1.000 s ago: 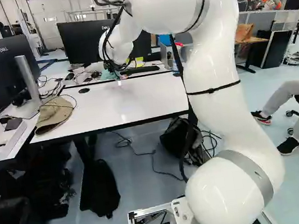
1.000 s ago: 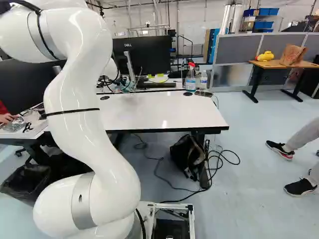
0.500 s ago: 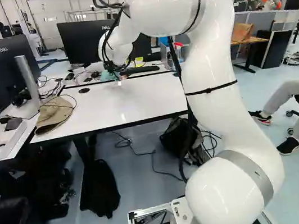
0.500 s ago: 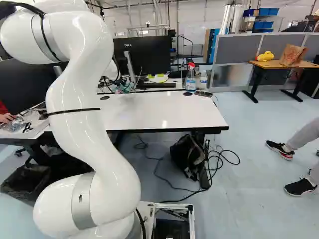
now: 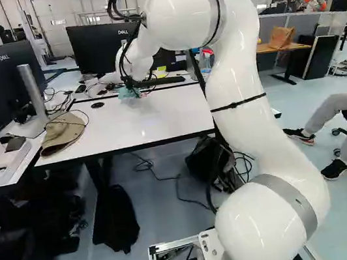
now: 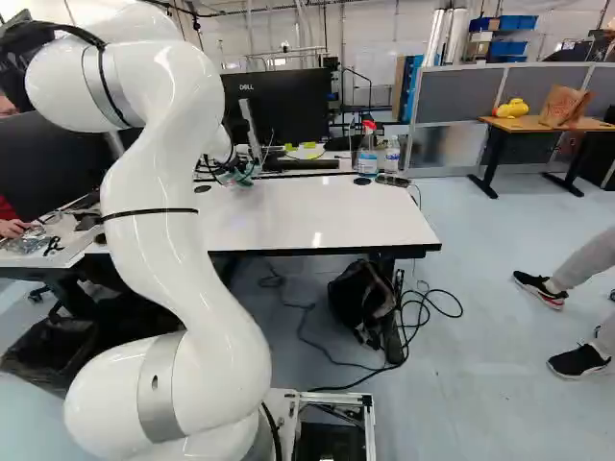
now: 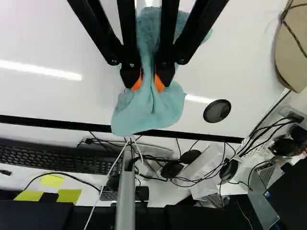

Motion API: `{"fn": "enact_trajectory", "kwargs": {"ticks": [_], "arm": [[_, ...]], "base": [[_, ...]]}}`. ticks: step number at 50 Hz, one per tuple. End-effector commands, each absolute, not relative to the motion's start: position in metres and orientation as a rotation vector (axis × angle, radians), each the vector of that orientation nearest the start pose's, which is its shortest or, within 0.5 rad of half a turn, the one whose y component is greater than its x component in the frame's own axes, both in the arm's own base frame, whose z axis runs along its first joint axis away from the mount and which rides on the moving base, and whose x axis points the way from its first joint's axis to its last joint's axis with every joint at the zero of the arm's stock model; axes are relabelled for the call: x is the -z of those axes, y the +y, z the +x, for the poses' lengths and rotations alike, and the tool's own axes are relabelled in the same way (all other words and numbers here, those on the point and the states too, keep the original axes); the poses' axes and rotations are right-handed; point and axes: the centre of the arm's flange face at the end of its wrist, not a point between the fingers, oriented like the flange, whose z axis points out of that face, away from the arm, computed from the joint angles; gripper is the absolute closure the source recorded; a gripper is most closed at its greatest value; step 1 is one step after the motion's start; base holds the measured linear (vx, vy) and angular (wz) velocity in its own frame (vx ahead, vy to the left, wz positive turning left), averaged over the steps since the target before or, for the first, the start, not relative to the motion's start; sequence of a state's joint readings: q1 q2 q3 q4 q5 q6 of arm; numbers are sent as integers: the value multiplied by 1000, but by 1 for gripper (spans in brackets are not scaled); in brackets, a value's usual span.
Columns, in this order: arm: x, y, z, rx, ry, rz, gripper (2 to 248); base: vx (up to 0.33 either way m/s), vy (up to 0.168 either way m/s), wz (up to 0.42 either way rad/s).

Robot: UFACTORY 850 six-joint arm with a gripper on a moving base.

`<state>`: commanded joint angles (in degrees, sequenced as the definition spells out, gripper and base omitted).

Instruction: Clean the table with the green towel

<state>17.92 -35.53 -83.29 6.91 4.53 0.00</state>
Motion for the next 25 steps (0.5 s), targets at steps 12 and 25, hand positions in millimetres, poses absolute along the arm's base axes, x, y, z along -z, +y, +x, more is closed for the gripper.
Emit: {"fn": "enact_trajectory", "kwargs": {"ticks": [12,25], "arm": [[-436,220,682,1257,-252,-2673,203],[-419,221,685,1230,-254,-2690,203]], "base": [[0,0,0],[0,0,0]]}}
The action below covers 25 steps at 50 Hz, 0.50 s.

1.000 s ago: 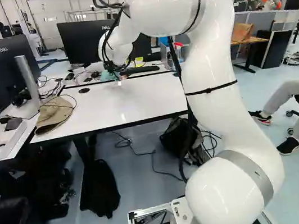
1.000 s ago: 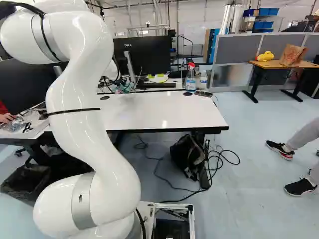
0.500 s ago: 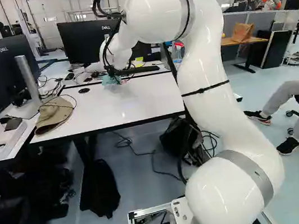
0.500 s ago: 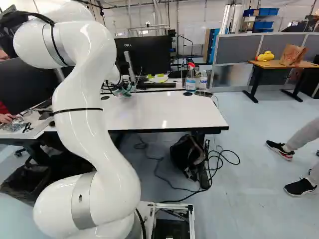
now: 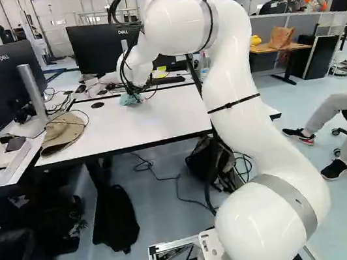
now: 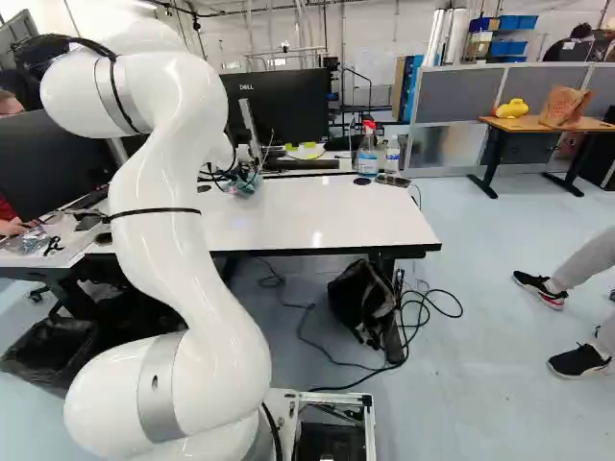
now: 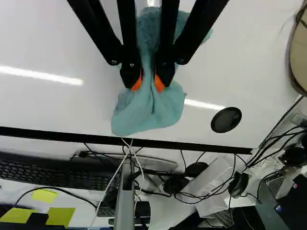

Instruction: Clean the table with the green towel

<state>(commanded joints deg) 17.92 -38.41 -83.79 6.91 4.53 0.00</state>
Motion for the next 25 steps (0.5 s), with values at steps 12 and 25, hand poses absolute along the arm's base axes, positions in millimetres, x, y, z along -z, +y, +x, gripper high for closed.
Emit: {"fn": "enact_trajectory", "kwargs": {"ticks": [12,25], "arm": [[-404,221,688,1205,-255,-2705,203],[-387,222,690,1179,-257,-2721,203]], "base": [[0,0,0],[0,0,0]]}}
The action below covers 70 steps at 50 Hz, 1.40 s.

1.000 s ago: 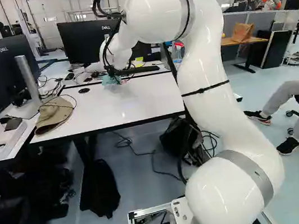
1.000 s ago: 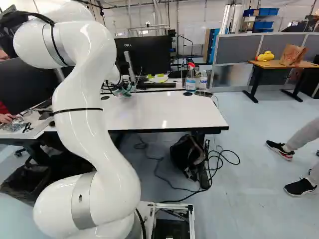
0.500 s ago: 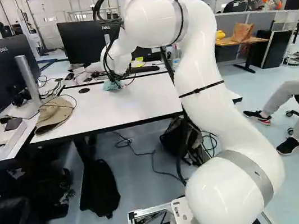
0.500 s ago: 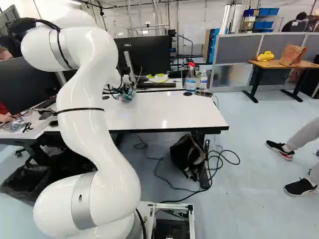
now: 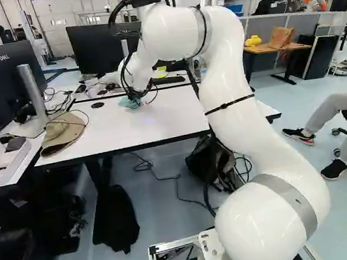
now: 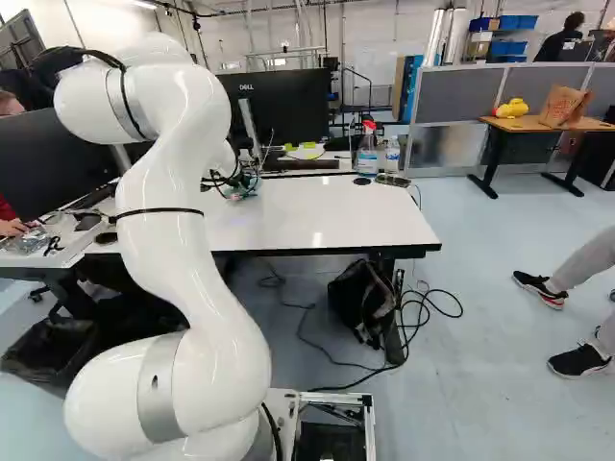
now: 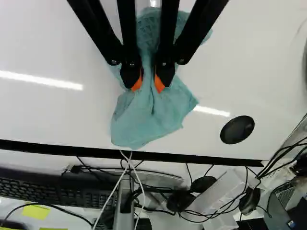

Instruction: Clean the table with the green towel

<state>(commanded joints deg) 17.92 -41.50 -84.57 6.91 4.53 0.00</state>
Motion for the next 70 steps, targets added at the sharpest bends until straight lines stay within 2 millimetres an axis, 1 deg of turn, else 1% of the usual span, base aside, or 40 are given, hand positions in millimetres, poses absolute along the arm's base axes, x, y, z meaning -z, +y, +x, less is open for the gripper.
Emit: {"fn": "enact_trajectory", "kwargs": {"ticks": [22,27,44,70], "arm": [[-387,222,690,1179,-257,-2721,203],[-387,219,689,1177,-253,-2724,203],[-390,193,676,1160,-213,-2752,203],[-392,147,674,1158,-128,-2787,203]], "base": [[0,0,0],[0,0,0],[0,0,0],[0,0,0]]}}
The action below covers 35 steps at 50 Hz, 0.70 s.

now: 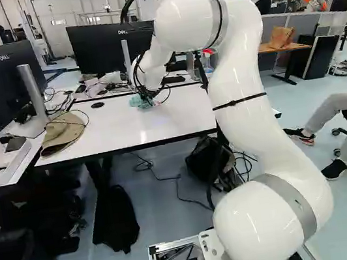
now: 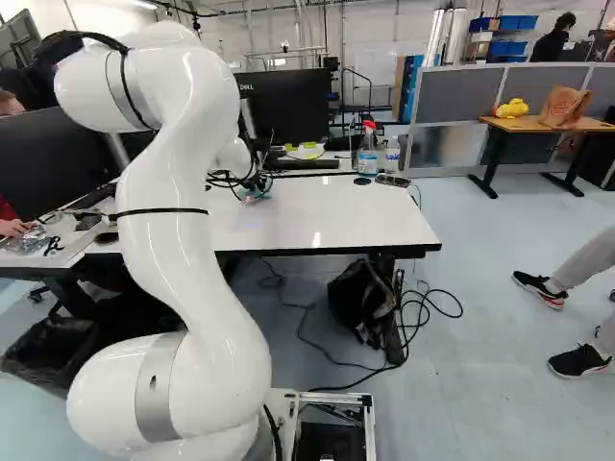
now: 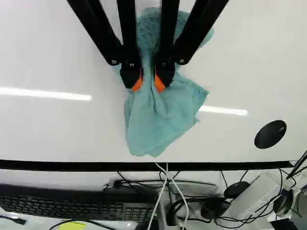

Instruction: Clean the table with the green towel

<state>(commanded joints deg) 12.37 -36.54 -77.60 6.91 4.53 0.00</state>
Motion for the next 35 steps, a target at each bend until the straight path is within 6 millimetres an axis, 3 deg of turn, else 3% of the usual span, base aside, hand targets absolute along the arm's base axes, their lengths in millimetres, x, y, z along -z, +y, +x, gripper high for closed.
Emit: {"fn": "enact_trajectory", "kwargs": {"ticks": [21,35], "arm": [[-390,114,690,1181,-57,-2800,203],[-387,110,714,1213,-42,-2787,203]], "base": [[0,0,0],[0,0,0]]}}
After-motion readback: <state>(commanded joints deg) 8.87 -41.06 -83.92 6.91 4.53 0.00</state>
